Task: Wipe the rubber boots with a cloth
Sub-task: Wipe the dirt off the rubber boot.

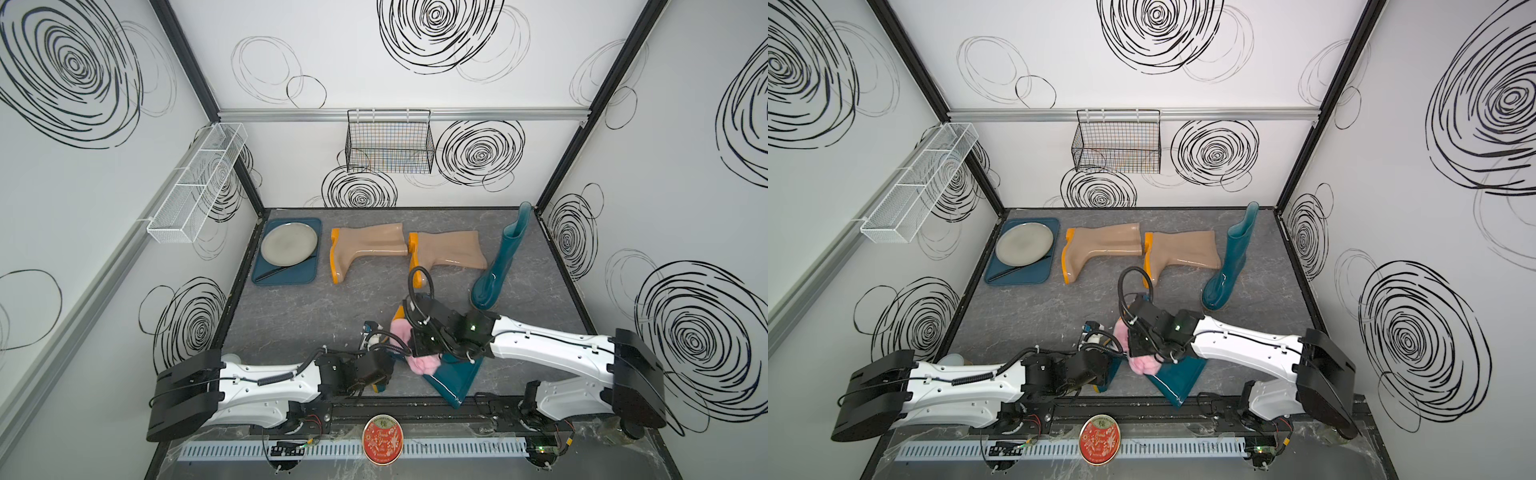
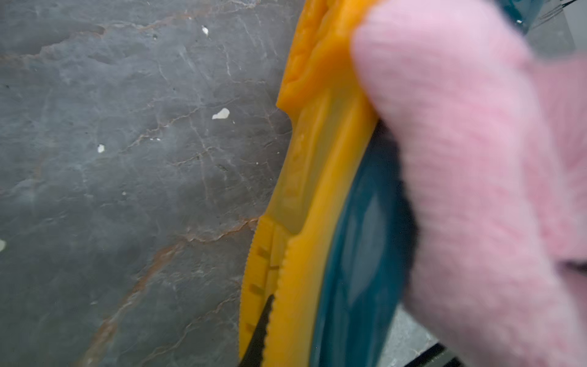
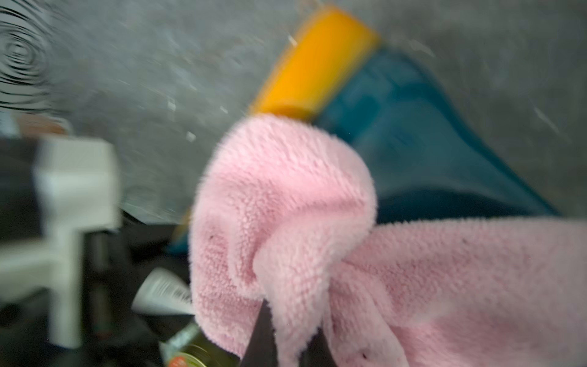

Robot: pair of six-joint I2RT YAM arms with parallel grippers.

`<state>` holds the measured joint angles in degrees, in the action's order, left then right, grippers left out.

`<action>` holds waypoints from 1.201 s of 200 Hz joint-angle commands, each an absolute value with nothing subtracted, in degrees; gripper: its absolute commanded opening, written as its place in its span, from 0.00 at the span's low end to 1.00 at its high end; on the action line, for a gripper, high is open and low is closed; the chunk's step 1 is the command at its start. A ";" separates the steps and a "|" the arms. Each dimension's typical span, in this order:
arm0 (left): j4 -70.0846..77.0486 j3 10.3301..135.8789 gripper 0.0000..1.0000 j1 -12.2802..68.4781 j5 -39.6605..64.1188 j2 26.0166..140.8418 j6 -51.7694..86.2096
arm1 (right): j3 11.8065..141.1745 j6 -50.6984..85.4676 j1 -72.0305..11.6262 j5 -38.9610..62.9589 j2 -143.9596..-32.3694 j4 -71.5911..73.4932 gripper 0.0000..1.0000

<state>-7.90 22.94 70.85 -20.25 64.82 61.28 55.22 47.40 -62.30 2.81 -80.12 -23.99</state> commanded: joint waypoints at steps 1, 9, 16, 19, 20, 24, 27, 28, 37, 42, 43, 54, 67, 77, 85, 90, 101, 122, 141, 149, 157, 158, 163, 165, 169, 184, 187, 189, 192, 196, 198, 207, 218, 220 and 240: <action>-5.88 21.35 0.00 70.99 -23.73 66.86 63.35 | 54.30 42.80 -57.39 7.62 -82.97 -17.64 0.00; -6.25 21.28 0.00 71.34 -24.14 66.45 63.80 | 51.60 43.99 -56.03 8.83 -82.63 -16.08 0.00; -6.46 21.12 0.00 71.53 -24.35 66.00 64.32 | 49.04 44.95 -55.49 9.29 -81.77 -15.34 0.00; -6.48 21.03 0.00 71.62 -24.42 65.80 64.48 | 47.97 45.27 -55.43 9.27 -81.41 -15.22 0.00; -6.49 20.97 0.00 71.62 -24.47 65.73 64.54 | 47.54 45.35 -55.40 9.16 -81.14 -15.21 0.00; -6.37 20.78 0.00 71.71 -24.60 65.47 64.77 | 46.02 45.80 -55.47 8.53 -80.42 -15.38 0.00; -6.27 20.63 0.00 71.72 -24.72 65.29 64.99 | 45.11 46.15 -55.57 8.22 -79.84 -15.75 0.00; -6.21 20.55 0.00 71.72 -24.75 65.25 65.10 | 44.70 46.24 -55.65 7.97 -79.60 -15.75 0.00; -5.73 19.95 0.00 71.72 -24.55 65.04 65.65 | 41.68 47.80 -56.43 5.96 -77.62 -18.51 0.00; -5.26 19.75 0.00 71.67 -24.32 65.04 65.79 | 40.64 48.80 -57.07 4.38 -76.50 -20.38 0.00; -5.18 19.72 0.00 71.65 -24.29 65.04 65.81 | 40.40 48.96 -57.19 4.12 -76.35 -20.87 0.00; -4.77 19.76 0.00 71.48 -24.05 65.58 65.68 | 37.90 51.75 -59.07 0.11 -73.70 -27.90 0.00; -4.84 20.59 0.00 71.28 -23.78 66.54 65.03 | 35.41 56.35 -61.94 -4.18 -70.86 -36.42 0.00; -5.03 21.23 0.00 71.19 -23.72 67.23 64.34 | 33.80 59.73 -64.27 -5.75 -68.82 -42.69 0.00; -4.85 21.56 0.00 71.05 -23.57 67.64 63.91 | 32.71 62.44 -66.42 -6.23 -66.82 -46.69 0.00; -4.66 21.66 0.00 70.94 -23.40 67.89 63.59 | 32.26 63.70 -67.52 -6.19 -65.62 -48.20 0.00; -4.21 21.74 0.00 70.51 -22.88 68.48 63.20 | 31.36 64.43 -69.21 -4.55 -63.57 -48.85 0.00; -3.76 22.13 0.00 69.96 -22.24 69.32 62.60 | 30.67 62.56 -69.69 -1.71 -62.77 -43.47 0.00; -3.48 22.49 0.00 69.96 -22.15 69.67 62.62 | 33.09 55.47 -69.07 0.45 -65.63 -30.27 0.00; -3.78 22.88 0.00 69.96 -22.06 69.78 62.64 | 35.54 51.85 -68.37 2.57 -68.01 -24.28 0.00; -4.33 23.23 0.00 70.17 -22.12 69.79 62.52 | 39.01 48.57 -67.36 4.86 -71.20 -20.42 0.00; -4.36 23.30 0.00 70.20 -22.18 69.79 62.50 | 39.46 48.06 -67.21 5.11 -71.68 -20.05 0.00; -4.86 23.50 0.00 70.37 -22.51 69.70 62.48 | 42.26 46.42 -66.51 6.49 -73.90 -18.97 0.00; -4.97 23.59 0.00 70.46 -22.68 69.68 62.53 | 43.31 45.97 -66.29 6.98 -74.68 -18.78 0.00; -5.27 23.64 0.00 70.63 -22.88 69.57 62.63 | 45.69 45.31 -65.58 7.73 -76.59 -18.89 0.00; -5.70 23.82 0.00 70.91 -23.09 69.18 62.84 | 54.23 42.26 -63.10 9.31 -83.54 -22.07 0.00; -5.88 23.86 0.00 71.00 -23.13 69.09 62.91 | 55.28 41.75 -62.70 9.32 -84.56 -22.43 0.00; -6.02 23.90 0.00 71.01 -23.25 69.02 62.97 | 55.83 41.55 -62.43 9.25 -85.04 -22.48 0.00; -6.09 23.90 0.00 71.16 -23.43 68.94 63.08 | 56.49 41.29 -62.08 9.09 -85.68 -22.50 0.00; -6.30 23.95 0.00 71.34 -23.69 68.78 63.25 | 56.75 41.20 -61.63 9.05 -86.22 -22.04 0.00; -6.37 23.92 0.00 71.47 -23.83 68.74 63.36 | 56.66 41.21 -61.44 9.14 -86.42 -21.64 0.00; -6.44 23.76 0.00 71.79 -24.16 68.44 63.93 | 55.16 41.91 -60.10 10.76 -86.63 -19.02 0.00; -6.11 23.40 0.00 72.20 -24.43 68.21 64.67 | 51.52 43.36 -59.08 12.01 -85.94 -16.38 0.00; -6.07 23.32 0.00 72.23 -24.50 68.21 64.75 | 50.81 43.69 -59.02 11.86 -85.78 -16.29 0.00; -5.03 22.60 0.00 72.59 -24.28 68.37 65.43 | 44.33 46.21 -59.30 8.14 -82.60 -19.23 0.00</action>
<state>-9.13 24.49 72.34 -22.39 66.52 64.05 50.85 44.73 -59.81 10.87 -85.25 -19.29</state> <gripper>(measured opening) 0.160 0.074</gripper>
